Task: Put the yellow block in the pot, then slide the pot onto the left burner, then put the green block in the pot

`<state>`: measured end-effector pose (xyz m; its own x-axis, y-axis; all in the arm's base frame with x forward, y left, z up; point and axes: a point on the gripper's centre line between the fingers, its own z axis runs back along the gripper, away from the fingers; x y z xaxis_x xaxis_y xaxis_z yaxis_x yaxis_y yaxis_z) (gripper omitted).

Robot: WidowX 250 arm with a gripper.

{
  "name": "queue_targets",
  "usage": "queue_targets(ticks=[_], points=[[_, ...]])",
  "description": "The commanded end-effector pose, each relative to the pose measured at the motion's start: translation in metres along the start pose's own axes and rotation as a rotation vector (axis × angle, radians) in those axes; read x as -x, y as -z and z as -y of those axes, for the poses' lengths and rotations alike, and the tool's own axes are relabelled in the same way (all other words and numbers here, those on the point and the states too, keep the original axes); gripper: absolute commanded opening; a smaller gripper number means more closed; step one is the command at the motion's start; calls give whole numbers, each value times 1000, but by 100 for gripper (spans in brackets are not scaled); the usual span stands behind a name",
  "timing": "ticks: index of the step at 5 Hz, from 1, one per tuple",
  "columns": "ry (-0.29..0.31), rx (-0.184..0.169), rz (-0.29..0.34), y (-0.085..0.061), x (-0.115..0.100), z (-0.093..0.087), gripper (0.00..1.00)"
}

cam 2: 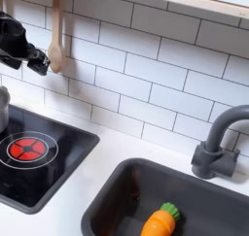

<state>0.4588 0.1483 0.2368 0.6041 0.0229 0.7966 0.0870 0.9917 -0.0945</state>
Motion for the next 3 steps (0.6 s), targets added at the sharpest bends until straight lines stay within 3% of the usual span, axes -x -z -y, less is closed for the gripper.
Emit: queue_targets(ticks=[1,3], points=[[0,42,69,1,-8,11,100],[-9,56,110,3,-15,13,100]])
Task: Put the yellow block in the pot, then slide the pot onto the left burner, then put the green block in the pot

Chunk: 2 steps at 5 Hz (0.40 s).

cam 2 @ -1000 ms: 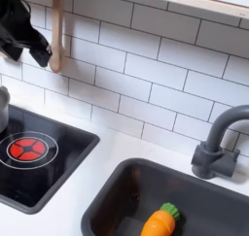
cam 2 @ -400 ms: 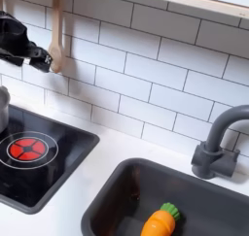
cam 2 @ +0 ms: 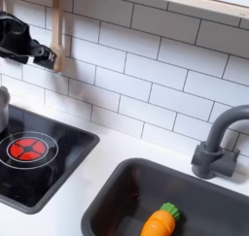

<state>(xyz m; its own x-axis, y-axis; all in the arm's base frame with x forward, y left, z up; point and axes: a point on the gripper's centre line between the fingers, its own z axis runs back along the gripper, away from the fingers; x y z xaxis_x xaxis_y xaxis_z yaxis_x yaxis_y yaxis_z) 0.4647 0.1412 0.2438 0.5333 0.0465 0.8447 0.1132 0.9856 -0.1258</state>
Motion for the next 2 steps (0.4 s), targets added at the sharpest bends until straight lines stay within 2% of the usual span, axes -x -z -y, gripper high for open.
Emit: queue_targets(ticks=[1,2], points=[[-4,24,55,3,-11,7,100],[-7,59,75,5,-15,16,100]])
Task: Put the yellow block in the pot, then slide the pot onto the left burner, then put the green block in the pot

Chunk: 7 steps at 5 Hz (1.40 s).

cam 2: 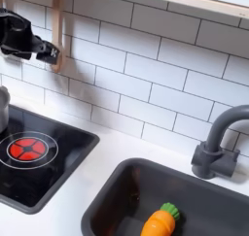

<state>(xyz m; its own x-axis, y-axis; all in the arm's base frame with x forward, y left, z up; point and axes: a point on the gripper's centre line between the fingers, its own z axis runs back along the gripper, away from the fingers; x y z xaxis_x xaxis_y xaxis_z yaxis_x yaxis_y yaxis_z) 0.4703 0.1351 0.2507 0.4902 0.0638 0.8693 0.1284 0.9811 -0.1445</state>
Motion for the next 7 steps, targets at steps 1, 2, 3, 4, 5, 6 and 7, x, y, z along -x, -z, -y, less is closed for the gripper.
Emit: queue_targets(ticks=[1,2,3,4,5,6,7], points=[[10,56,40,7,-8,16,100],[8,44,38,6,-7,15,100],[13,35,66,5,-12,13,100],[21,28,86,6,-18,11,100],[27,38,100,5,-22,15,100],[38,38,124,2,-27,16,100],[49,34,138,3,-29,16,100]])
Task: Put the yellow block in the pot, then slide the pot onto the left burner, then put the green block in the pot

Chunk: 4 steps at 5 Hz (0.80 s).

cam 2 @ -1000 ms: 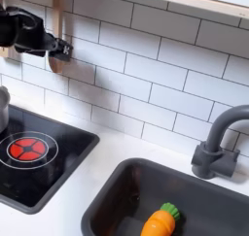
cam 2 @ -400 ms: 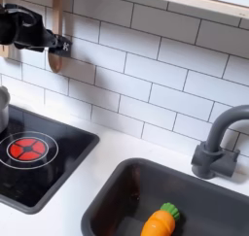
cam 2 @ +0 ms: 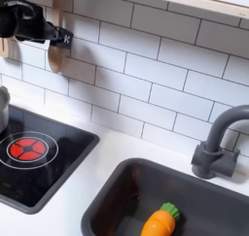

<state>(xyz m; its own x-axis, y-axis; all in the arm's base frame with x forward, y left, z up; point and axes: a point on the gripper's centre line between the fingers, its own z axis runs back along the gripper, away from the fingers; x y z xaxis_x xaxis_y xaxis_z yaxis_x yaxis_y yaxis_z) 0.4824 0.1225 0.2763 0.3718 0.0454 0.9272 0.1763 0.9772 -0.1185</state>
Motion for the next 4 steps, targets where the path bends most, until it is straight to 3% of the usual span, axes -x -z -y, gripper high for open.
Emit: queue_targets(ticks=[1,3,4], points=[[36,-24,50,8,-1,2,100],[49,-23,65,8,-5,6,97],[55,-39,61,9,-1,5,0]])
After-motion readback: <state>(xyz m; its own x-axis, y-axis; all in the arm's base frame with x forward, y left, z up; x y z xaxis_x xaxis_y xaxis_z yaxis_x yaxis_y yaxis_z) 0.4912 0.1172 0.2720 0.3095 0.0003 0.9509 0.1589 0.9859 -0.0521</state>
